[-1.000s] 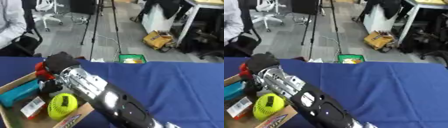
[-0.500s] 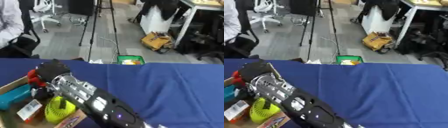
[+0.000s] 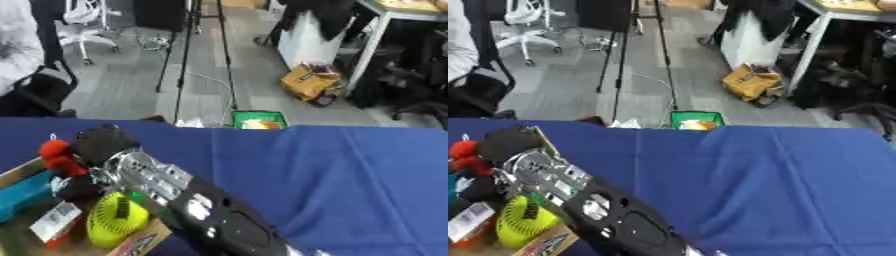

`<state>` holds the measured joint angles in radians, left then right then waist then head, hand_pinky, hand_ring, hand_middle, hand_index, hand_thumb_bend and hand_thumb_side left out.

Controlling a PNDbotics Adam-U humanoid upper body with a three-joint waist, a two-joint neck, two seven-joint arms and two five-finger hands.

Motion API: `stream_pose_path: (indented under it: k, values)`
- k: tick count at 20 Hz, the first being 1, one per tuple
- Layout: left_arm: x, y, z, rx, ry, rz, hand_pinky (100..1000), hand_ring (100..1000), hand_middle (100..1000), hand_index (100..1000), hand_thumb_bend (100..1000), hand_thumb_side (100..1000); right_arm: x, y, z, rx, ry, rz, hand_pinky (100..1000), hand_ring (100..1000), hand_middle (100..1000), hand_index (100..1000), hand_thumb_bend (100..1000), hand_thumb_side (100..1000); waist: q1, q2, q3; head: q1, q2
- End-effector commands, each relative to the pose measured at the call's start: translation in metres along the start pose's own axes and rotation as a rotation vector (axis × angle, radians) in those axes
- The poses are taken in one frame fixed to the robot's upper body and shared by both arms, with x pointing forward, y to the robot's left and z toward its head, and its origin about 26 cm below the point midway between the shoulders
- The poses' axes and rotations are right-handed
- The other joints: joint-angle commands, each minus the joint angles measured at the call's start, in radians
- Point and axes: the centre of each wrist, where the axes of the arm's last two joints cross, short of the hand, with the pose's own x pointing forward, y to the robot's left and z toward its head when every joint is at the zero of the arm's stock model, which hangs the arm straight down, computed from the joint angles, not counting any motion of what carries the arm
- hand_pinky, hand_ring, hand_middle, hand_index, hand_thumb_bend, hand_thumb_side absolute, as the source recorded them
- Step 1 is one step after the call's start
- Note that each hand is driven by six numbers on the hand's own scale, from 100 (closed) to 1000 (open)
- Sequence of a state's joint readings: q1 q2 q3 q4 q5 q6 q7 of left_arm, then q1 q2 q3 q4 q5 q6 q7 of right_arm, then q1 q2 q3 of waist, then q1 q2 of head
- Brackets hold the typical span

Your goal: Pick up objects on the table and place them in the box.

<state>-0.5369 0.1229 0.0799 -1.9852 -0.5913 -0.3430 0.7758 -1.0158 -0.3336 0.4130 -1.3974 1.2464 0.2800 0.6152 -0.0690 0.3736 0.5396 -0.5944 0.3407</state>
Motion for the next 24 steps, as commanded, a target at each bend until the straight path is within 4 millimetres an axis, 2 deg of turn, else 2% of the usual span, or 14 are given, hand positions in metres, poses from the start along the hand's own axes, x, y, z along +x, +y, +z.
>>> stream_pose_path:
  k: [1, 3, 8, 17, 24]
  values:
    - [0.003, 0.000, -0.007, 0.023, -0.036, 0.013, 855, 795, 839, 823, 100, 808, -0.006, -0.015, 0.005, -0.002, -0.009, -0.001, 1000, 954, 690, 787, 145, 967, 0.014, -0.018, 0.000, -0.004, -0.011]
    - [0.003, 0.000, -0.008, 0.026, -0.037, 0.012, 855, 795, 839, 823, 100, 809, -0.006, -0.016, 0.006, 0.043, -0.026, 0.002, 1000, 961, 698, 793, 198, 947, 0.014, -0.019, -0.002, -0.005, -0.012]
    - [0.002, 0.001, -0.008, 0.030, -0.038, 0.008, 855, 795, 838, 823, 100, 810, -0.007, -0.026, 0.014, 0.095, -0.032, 0.023, 1000, 966, 709, 795, 220, 931, 0.014, -0.021, -0.006, -0.005, -0.007]
    - [0.002, 0.002, -0.009, 0.046, -0.044, 0.003, 854, 795, 834, 824, 100, 818, -0.007, -0.047, 0.034, 0.083, -0.033, 0.047, 1000, 973, 729, 800, 277, 893, 0.015, -0.026, -0.014, -0.002, -0.005]
    - [0.001, 0.002, -0.009, 0.057, -0.048, 0.003, 854, 795, 833, 826, 100, 822, -0.009, -0.051, 0.038, 0.074, -0.024, 0.038, 1000, 979, 762, 815, 298, 896, 0.018, -0.029, -0.015, -0.005, -0.005]
